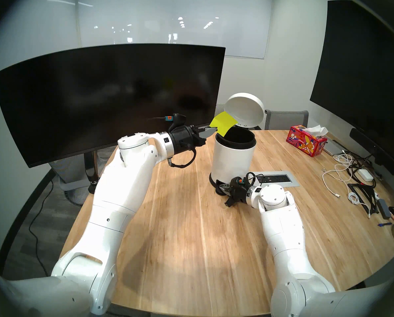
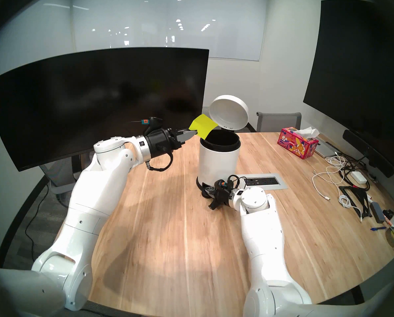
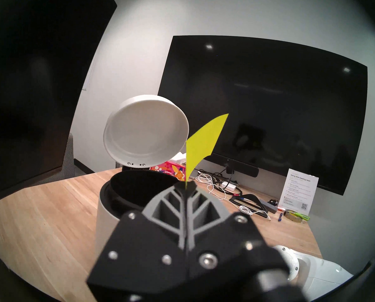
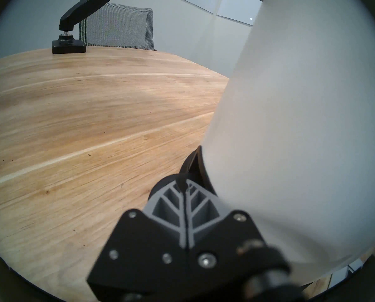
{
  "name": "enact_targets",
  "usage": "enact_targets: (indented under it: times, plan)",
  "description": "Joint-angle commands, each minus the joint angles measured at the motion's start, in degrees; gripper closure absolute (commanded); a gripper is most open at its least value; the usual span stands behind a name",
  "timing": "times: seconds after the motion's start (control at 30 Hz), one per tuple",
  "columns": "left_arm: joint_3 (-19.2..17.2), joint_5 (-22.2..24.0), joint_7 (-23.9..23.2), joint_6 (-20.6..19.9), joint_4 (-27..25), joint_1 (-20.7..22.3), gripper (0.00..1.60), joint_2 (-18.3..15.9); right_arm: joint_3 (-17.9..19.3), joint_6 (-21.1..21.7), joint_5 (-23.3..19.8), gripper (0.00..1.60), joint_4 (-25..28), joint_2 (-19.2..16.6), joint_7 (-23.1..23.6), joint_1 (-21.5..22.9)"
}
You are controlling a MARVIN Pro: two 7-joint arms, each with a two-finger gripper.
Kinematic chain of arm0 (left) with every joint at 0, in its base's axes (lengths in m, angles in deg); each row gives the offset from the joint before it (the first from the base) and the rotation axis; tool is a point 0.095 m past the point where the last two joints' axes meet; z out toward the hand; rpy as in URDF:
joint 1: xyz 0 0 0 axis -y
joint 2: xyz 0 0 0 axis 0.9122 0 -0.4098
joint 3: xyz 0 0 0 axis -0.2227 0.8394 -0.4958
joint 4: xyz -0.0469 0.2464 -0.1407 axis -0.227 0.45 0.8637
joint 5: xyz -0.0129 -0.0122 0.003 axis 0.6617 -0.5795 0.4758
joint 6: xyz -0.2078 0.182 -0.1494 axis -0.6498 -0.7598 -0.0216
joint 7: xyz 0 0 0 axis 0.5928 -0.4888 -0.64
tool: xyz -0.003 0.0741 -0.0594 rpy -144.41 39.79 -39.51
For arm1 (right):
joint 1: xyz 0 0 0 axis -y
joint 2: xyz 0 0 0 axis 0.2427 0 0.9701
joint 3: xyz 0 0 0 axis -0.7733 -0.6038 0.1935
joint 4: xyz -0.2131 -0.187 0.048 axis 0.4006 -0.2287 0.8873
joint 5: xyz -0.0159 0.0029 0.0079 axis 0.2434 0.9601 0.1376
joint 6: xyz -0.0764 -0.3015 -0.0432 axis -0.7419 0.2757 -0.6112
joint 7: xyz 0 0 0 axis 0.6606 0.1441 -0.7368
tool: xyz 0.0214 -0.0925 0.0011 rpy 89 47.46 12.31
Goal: Peel the sticky note off the monitor, open the trash can lid and drop the sticker into the trash can
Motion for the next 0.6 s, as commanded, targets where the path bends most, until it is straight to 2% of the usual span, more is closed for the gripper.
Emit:
enact_targets:
  times: [0.0,0.57]
  plan:
    - [0.56,0.35,-0.07,1.0,1.25,4.78,1.6,2.52,0.27,0.05,0.1,1.6,0.12,-0.25,-0.31,0.0]
    - [4.0,-0.35,-2.77,2.31,11.1,12.17,1.6,3.79,0.38,0.02,0.21,1.6,0.12,-0.17,-0.26,0.02]
